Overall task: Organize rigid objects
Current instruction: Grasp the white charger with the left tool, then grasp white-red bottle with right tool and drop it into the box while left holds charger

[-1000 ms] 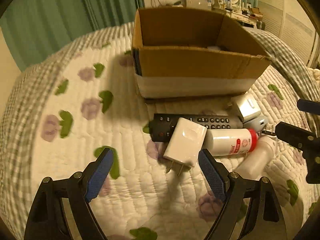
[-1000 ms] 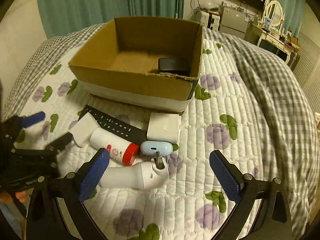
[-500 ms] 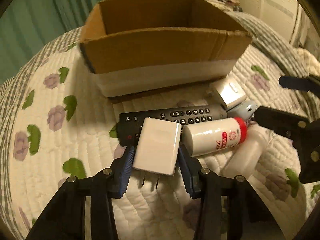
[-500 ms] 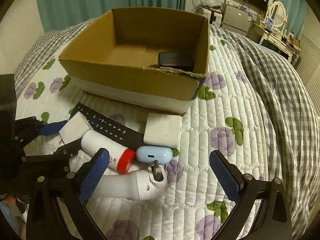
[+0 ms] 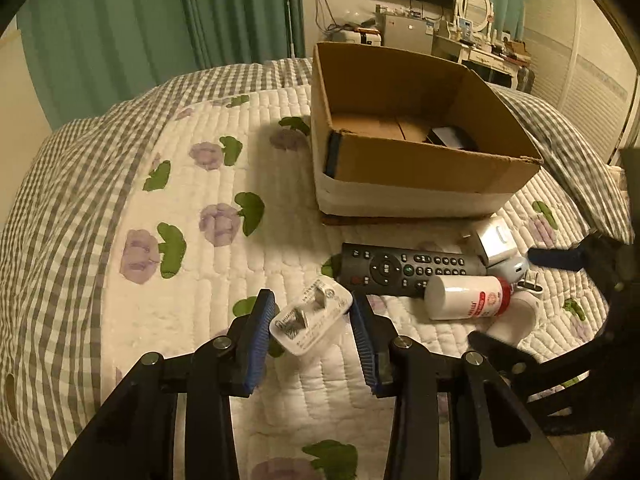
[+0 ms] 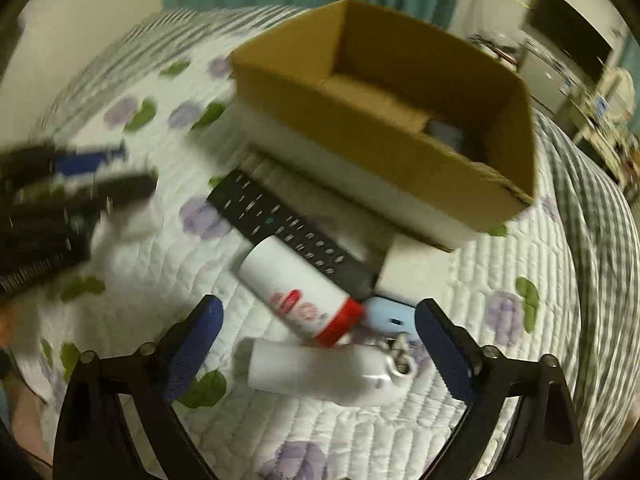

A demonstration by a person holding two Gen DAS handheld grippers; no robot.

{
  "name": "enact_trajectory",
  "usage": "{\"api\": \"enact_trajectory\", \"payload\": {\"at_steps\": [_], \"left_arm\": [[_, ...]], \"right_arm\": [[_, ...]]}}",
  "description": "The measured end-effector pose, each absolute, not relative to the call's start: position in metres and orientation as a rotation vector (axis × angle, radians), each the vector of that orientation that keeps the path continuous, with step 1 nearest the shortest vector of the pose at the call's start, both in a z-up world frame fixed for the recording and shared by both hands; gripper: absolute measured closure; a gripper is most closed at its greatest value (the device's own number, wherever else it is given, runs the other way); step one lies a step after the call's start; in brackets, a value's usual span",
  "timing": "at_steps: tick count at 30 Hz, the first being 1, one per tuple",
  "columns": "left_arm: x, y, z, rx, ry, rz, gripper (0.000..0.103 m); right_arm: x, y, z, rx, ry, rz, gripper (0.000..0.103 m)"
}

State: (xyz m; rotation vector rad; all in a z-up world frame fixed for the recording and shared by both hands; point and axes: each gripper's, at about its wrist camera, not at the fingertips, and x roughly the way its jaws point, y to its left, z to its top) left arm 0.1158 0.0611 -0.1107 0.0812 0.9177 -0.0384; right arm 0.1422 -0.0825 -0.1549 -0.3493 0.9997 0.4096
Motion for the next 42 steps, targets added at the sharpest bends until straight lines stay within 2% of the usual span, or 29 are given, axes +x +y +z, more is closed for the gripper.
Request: {"api": "enact_trajectory", "payload": {"at_steps": [3, 5, 12, 16, 17, 24, 38, 42], "left_arm": [[0.121, 0.068, -0.114, 0.062, 0.919, -0.045, 0.064], [0.123, 0.069, -0.117, 0.061, 0.923, -0.044, 0.064], [0.126, 0.067, -0.121, 0.067, 0.921, -0.044, 0.064], [0.125, 0.064, -0.117, 0.067, 0.913, -0.052, 0.064], [0.125, 0.063, -0.116, 0.069, 0.911, -0.054, 0.064], [0.118, 0.045, -0.09, 0.081, 0.88, -0.084, 0.064], [0.142, -0.002, 0.017, 0.126, 0.694, -0.081, 0.064], [0.176, -0.011, 0.026, 0.112, 0.682, -0.064, 0.072]], "right_arm": [[0.147, -0.071, -0.168, -0.396, 1.025, 0.425, 0.024], [0.154, -0.065, -0.176, -0.436, 1.034, 0.405, 0.037], [0.171, -0.064, -0.192, -0.373, 1.058, 0.422, 0.039], [0.165, -0.077, -0.177, -0.287, 1.012, 0.417, 0.061], [0.163, -0.081, -0.172, -0.262, 1.001, 0.417, 0.063], [0.151, -0.106, -0.124, -0.168, 0.928, 0.41, 0.067], [0.162, -0.155, 0.011, -0.145, 0.717, 0.347, 0.067], [0.185, -0.166, 0.032, -0.137, 0.679, 0.331, 0.067]]}}
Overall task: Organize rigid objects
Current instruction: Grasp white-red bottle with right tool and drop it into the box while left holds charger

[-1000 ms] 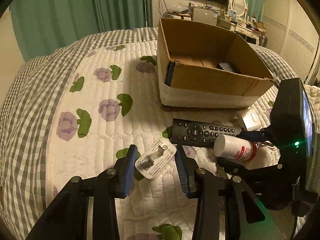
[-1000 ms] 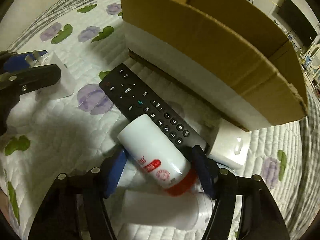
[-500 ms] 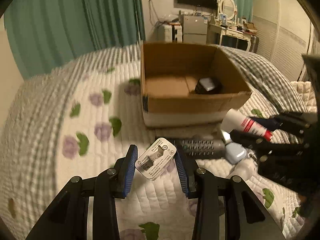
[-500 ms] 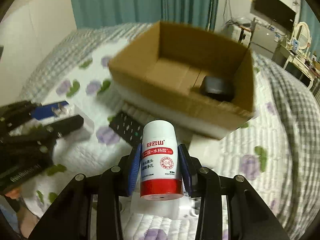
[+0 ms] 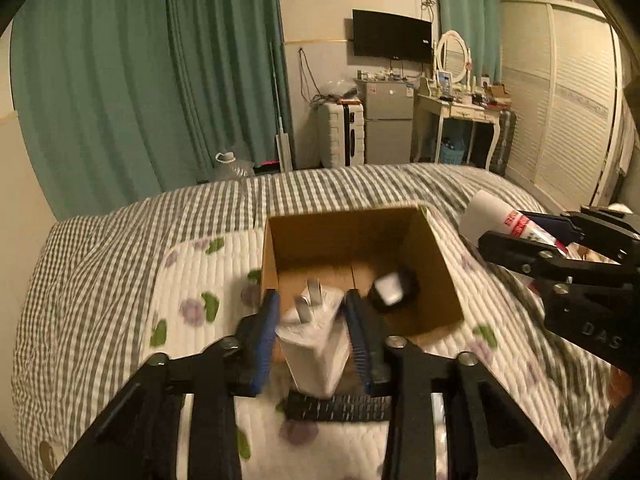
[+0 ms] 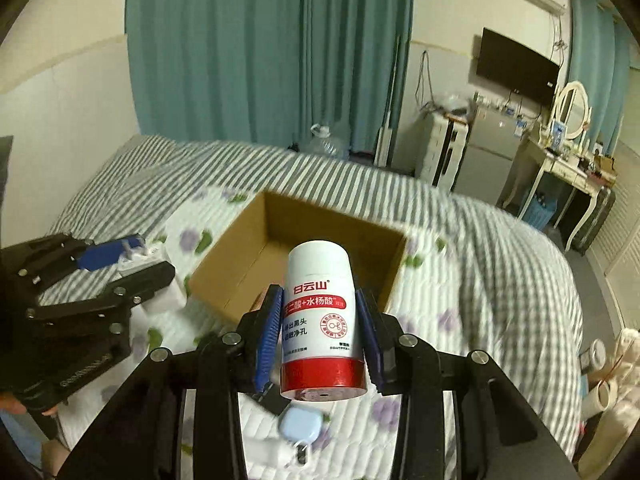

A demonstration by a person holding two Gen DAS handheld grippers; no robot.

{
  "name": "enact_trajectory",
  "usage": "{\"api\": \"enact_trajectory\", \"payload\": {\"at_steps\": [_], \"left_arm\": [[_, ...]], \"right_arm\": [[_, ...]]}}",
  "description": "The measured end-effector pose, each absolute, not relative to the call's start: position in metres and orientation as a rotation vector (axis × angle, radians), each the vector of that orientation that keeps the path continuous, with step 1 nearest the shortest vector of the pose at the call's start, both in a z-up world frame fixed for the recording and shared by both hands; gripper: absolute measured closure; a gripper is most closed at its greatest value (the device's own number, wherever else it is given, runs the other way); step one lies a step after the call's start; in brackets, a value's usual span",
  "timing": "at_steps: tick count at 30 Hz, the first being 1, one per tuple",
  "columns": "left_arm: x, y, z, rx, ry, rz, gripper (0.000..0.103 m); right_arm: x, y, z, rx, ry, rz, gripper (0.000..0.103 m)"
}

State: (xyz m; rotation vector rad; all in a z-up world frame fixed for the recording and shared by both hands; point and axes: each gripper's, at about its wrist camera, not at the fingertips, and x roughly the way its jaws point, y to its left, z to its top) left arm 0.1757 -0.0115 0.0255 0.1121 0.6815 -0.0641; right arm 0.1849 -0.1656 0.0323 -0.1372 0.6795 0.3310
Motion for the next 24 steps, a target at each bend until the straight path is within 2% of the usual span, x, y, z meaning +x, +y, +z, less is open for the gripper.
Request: {"api": "enact_trajectory", "payload": {"at_steps": [3, 6, 13, 20, 21, 23, 24], "left_arm": [[0.198, -0.015, 0.023, 0.097, 0.678, -0.07, 0.073], [0.228, -0.019, 0.008, 0.094, 0.705, -0.104, 0.081], [0.274, -0.021, -0.047, 0.101, 0.807, -0.084, 0.081], [0.271, -0.02, -0.06, 0.146, 0.806, -0.064, 0.081], [0.267, -0.02, -0.057, 0.155, 0.799, -0.063, 0.081], [0.259, -0.019, -0.051, 0.162, 0.792, -0.062, 0.08], [0.254, -0.019, -0.047, 0.16, 0.789, -0.063, 0.08]], "right_arm": [[0.204, -0.172, 0.034, -0.133, 0.665, 0.321, 0.067], [0.226, -0.174, 0.019, -0.129, 0.678, 0.328, 0.067], [0.274, -0.17, -0.039, -0.109, 0.759, 0.357, 0.067], [0.294, -0.162, -0.069, -0.071, 0.778, 0.376, 0.066], [0.293, -0.163, -0.068, -0.064, 0.779, 0.365, 0.064], [0.288, -0.169, -0.059, -0.06, 0.758, 0.337, 0.052], [0.284, -0.172, -0.054, -0.06, 0.749, 0.33, 0.05]]}}
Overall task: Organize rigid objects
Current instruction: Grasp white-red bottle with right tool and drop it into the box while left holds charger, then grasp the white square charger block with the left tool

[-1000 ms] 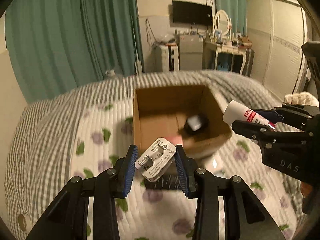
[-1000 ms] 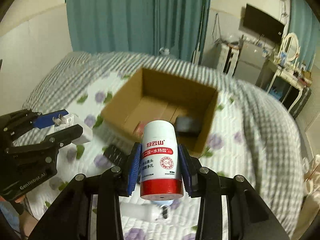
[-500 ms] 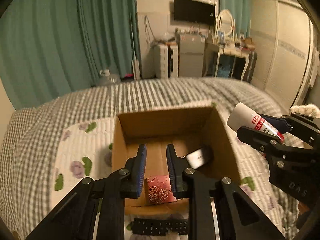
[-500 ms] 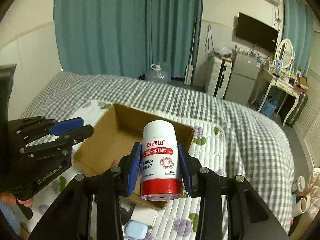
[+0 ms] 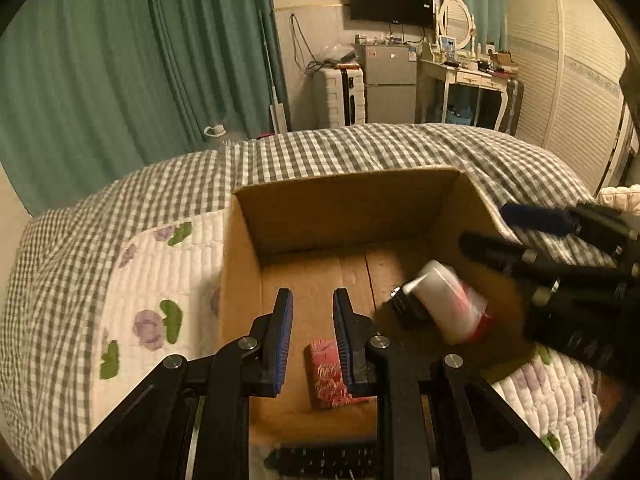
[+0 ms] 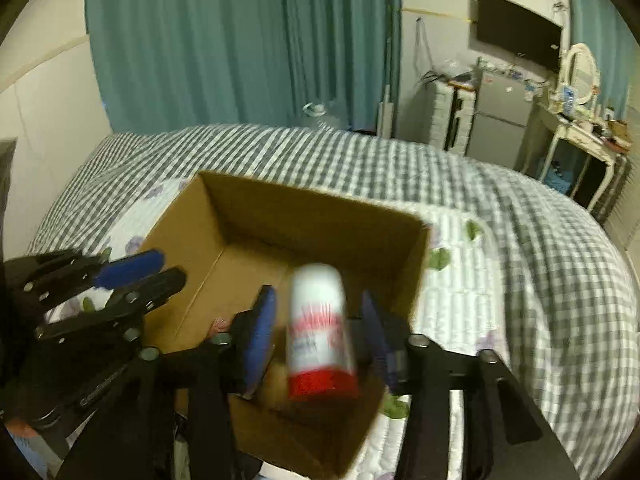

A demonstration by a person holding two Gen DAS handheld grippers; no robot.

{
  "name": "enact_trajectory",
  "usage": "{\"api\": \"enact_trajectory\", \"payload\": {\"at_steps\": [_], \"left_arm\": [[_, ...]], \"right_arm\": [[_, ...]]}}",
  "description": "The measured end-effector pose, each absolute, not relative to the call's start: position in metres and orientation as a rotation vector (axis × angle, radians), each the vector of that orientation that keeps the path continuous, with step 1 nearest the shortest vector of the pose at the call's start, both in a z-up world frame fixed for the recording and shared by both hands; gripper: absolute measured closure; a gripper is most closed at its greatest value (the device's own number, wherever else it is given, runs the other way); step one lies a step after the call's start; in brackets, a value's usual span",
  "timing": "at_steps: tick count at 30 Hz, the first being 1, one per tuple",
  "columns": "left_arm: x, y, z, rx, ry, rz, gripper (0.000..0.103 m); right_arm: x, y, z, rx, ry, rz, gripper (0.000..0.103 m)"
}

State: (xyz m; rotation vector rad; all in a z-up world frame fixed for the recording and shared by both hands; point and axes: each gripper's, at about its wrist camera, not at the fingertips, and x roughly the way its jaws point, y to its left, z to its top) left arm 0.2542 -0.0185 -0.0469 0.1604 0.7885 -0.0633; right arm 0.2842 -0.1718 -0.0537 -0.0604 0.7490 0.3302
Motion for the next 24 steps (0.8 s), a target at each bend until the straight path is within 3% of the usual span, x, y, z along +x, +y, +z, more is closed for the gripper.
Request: {"api": "enact_trajectory", "payload": {"at_steps": [2, 4, 5, 6, 8, 14, 24], "left_arm": [[0.242, -0.018, -0.036, 0.156, 0.78, -0.067, 0.078], [0.226, -0.017, -0.024, 0.152, 0.766, -0.063, 0.061], [0.22, -0.016, -0.019, 0.148, 0.758, -0.061, 0.04], [0.211, -0.016, -0.013, 0.144, 0.742, -0.055, 0.032], [0.192, -0.015, 0.0, 0.138, 0.717, -0.045, 0.031], [0.15, -0.01, 0.008, 0.1, 0.717, -0.004, 0.022], [0.117, -0.009, -0.043, 0.082, 0.806, 0.05, 0.021]], "right_arm": [[0.275, -0.177, -0.039, -0.064, 0.728, 0.311, 0.048], [0.263, -0.183, -0.02, -0.073, 0.709, 0.285, 0.045], [0.257, -0.186, -0.012, -0.076, 0.703, 0.28, 0.042], [0.249, -0.188, -0.003, -0.082, 0.697, 0.272, 0.04], [0.235, -0.191, 0.012, -0.105, 0.684, 0.258, 0.029], [0.179, -0.197, 0.039, -0.169, 0.669, 0.243, 0.01], [0.146, -0.208, -0.016, -0.159, 0.804, 0.256, 0.01]]}}
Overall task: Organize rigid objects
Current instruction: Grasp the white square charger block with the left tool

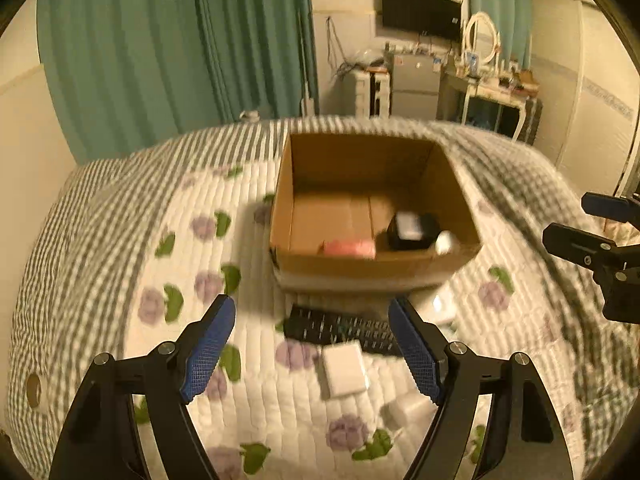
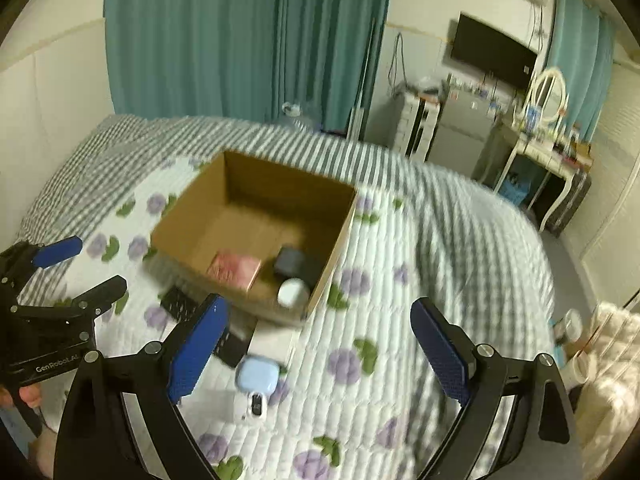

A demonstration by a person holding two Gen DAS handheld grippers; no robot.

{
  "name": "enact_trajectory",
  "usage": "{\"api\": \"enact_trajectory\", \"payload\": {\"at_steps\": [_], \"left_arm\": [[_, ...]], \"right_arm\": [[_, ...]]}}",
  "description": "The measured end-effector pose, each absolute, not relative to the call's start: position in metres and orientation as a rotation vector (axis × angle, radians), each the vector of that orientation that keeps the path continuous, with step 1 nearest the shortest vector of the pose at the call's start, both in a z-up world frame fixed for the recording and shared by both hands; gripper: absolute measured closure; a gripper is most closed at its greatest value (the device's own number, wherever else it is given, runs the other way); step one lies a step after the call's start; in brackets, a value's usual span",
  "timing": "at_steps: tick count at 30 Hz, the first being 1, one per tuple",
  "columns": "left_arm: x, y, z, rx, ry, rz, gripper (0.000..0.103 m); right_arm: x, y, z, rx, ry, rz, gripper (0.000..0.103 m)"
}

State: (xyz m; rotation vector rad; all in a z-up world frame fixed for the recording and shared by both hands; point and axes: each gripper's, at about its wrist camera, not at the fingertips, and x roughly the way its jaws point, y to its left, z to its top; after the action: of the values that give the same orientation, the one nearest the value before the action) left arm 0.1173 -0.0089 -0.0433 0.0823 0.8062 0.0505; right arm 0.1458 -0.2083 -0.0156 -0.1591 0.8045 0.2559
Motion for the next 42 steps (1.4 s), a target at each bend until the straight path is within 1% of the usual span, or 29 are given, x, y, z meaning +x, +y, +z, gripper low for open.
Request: {"api": "enact_trajectory", "payload": {"at_steps": [8, 9, 14, 16, 17, 18, 19, 24, 28, 30, 32, 34, 36, 37, 42], "left_arm": [[0.132, -0.016, -0.112, 0.073, 0.97, 0.059, 0.022], [0.136, -0.017, -0.12, 0.071, 0.995, 0.06, 0.023], [0.152, -0.024, -0.15, 0.096, 1.094, 0.063, 0.023], [0.157, -0.026, -0.161, 0.099, 1.14, 0.052, 0.025], [0.158, -0.027, -0.164, 0.1, 1.155, 0.046, 0.035], [0.16, -0.028, -0.168, 0.102, 1.18, 0.039, 0.054], [0.16, -0.028, -0.171, 0.094, 1.196, 0.031, 0.061], [0.154, -0.025, -0.159, 0.066, 1.167, -0.001, 0.062], [0.15, -0.019, -0.138, 0.06, 1.09, 0.018, 0.062], [0.15, -0.015, -0.129, 0.057, 1.058, 0.027, 0.062], [0.15, -0.012, -0.123, 0.053, 1.035, 0.026, 0.062], [0.15, -0.01, -0.119, 0.057, 1.015, 0.029, 0.062], [0.153, -0.007, -0.116, 0.058, 1.001, 0.031, 0.062], [0.157, -0.008, -0.116, 0.055, 0.996, 0.029, 0.062], [0.158, -0.006, -0.112, 0.046, 0.97, 0.024, 0.062]], "right_arm": [[0.171, -0.204, -0.093, -0.128, 0.948, 0.286, 0.01], [0.174, -0.203, -0.101, -0.128, 0.961, 0.291, 0.01], [0.187, -0.2, -0.128, -0.137, 1.012, 0.303, 0.01], [0.19, -0.201, -0.136, -0.139, 1.028, 0.306, 0.01], [0.191, -0.202, -0.139, -0.141, 1.035, 0.309, 0.01], [0.192, -0.202, -0.142, -0.144, 1.041, 0.307, 0.01], [0.193, -0.202, -0.144, -0.143, 1.045, 0.306, 0.01], [0.198, -0.198, -0.153, -0.109, 1.062, 0.297, 0.01], [0.202, -0.182, -0.156, -0.087, 1.057, 0.304, 0.01], [0.205, -0.172, -0.159, -0.098, 1.049, 0.284, 0.013], [0.208, -0.166, -0.166, -0.099, 1.064, 0.255, 0.02], [0.214, -0.163, -0.174, -0.066, 1.092, 0.242, 0.021], [0.22, -0.16, -0.183, -0.049, 1.12, 0.232, 0.024], [0.222, -0.159, -0.187, -0.046, 1.132, 0.233, 0.028], [0.232, -0.155, -0.196, -0.051, 1.124, 0.209, 0.029]]}}
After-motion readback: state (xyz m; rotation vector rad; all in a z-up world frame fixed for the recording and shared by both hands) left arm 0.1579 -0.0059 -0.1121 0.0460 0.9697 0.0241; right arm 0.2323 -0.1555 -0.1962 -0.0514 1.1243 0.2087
